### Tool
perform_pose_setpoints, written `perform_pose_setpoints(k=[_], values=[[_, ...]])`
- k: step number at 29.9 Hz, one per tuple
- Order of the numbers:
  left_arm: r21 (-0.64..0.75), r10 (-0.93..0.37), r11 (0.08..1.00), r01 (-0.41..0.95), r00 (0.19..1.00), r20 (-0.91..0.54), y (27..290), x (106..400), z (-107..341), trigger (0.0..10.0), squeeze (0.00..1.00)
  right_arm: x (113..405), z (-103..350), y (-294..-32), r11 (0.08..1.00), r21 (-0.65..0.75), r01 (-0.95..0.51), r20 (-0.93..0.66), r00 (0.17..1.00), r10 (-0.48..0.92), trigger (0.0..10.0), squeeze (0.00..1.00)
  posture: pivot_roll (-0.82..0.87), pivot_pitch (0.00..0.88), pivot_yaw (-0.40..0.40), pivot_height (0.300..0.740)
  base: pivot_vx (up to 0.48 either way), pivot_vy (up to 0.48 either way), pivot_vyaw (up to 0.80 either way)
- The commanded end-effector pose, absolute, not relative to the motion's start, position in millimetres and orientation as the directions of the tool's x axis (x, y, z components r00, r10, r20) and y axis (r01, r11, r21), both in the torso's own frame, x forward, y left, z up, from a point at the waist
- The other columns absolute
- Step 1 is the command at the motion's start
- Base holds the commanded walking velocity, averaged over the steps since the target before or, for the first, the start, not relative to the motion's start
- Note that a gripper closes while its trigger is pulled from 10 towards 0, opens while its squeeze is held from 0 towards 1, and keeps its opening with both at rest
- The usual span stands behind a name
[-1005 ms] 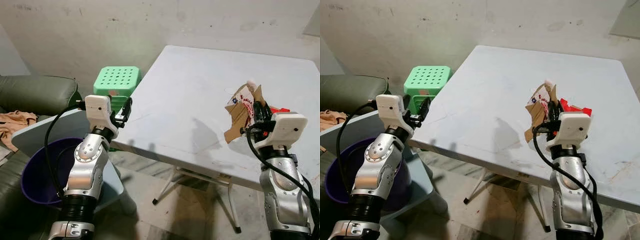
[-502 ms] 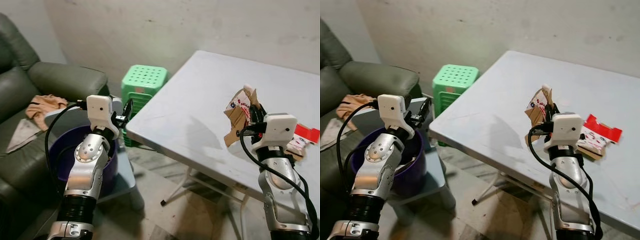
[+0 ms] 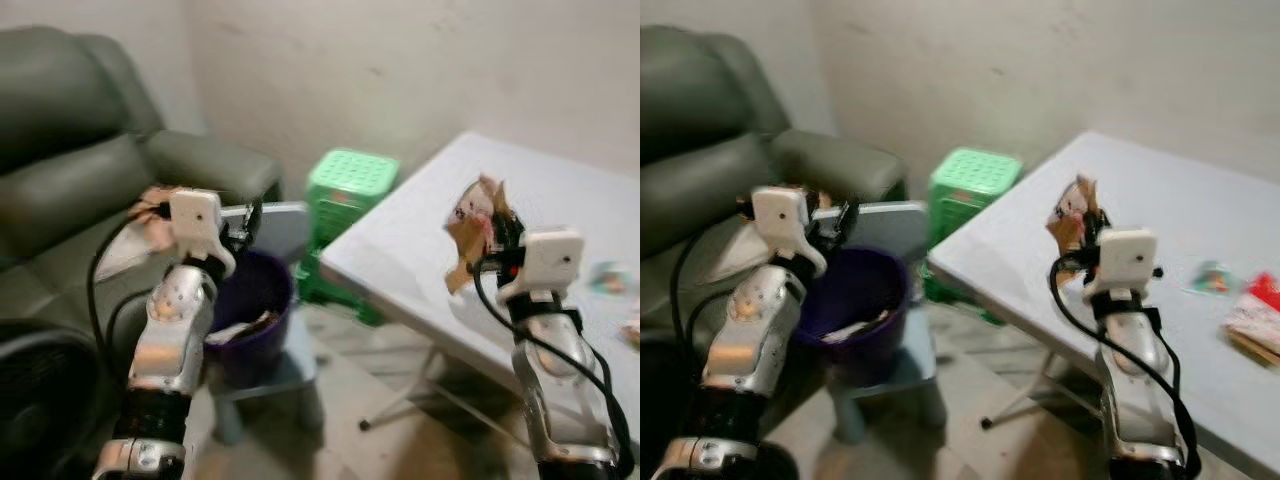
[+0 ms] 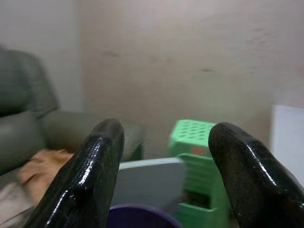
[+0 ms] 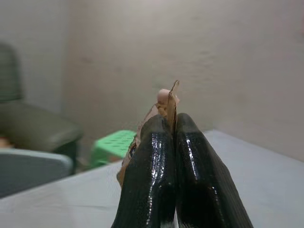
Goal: Picking trash to rubbish bin
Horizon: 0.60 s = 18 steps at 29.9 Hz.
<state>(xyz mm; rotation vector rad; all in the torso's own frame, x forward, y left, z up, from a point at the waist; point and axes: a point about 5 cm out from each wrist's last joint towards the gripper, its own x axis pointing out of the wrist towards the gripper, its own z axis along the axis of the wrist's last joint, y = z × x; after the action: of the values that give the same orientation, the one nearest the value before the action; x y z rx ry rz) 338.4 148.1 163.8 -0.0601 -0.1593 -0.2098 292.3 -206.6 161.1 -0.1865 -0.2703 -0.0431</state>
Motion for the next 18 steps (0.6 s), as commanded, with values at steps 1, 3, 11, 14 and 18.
perform_pose_setpoints(k=[1, 3, 11, 14, 18], values=[[-0.042, -0.202, 0.976, 0.212, 0.965, 0.165, 146.3, 339.4, 165.6, 10.0, 0.0, 293.7, 163.9, -206.0, 0.982, -0.179, 0.06, 0.276, 0.961, -0.008, 10.0, 0.0, 0.04, 0.0, 0.001, 0.74, 0.0, 0.0, 0.8], [-0.04, -0.198, 0.978, 0.207, 0.967, 0.161, 145.8, 339.8, 165.2, 10.0, 0.0, 293.7, 164.0, -206.0, 0.982, -0.181, 0.056, 0.276, 0.961, -0.004, 10.0, 0.0, 0.04, 0.0, 0.001, 0.74, 0.0, 0.0, 0.8], [-0.051, -0.188, 0.979, 0.197, 0.972, 0.144, 144.9, 339.6, 162.5, 10.0, 0.0, 293.7, 164.2, -207.4, 0.981, -0.188, 0.049, 0.271, 0.963, 0.004, 10.0, 0.0, 0.04, 0.0, -0.005, 0.74, 0.0, 0.0, 0.8], [-0.053, -0.182, 0.98, 0.19, 0.973, 0.14, 144.8, 339.6, 161.6, 10.0, 0.0, 293.7, 164.0, -207.3, 0.981, -0.191, 0.046, 0.269, 0.963, 0.008, 10.0, 0.0, 0.04, 0.0, -0.007, 0.74, 0.0, 0.0, 0.8], [-0.048, -0.175, 0.982, 0.183, 0.975, 0.136, 143.9, 339.6, 160.6, 10.0, 0.0, 293.9, 163.6, -207.4, 0.982, -0.187, 0.038, 0.265, 0.964, 0.013, 10.0, 0.0, 0.04, 0.0, -0.009, 0.74, 0.0, 0.0, 0.8]])
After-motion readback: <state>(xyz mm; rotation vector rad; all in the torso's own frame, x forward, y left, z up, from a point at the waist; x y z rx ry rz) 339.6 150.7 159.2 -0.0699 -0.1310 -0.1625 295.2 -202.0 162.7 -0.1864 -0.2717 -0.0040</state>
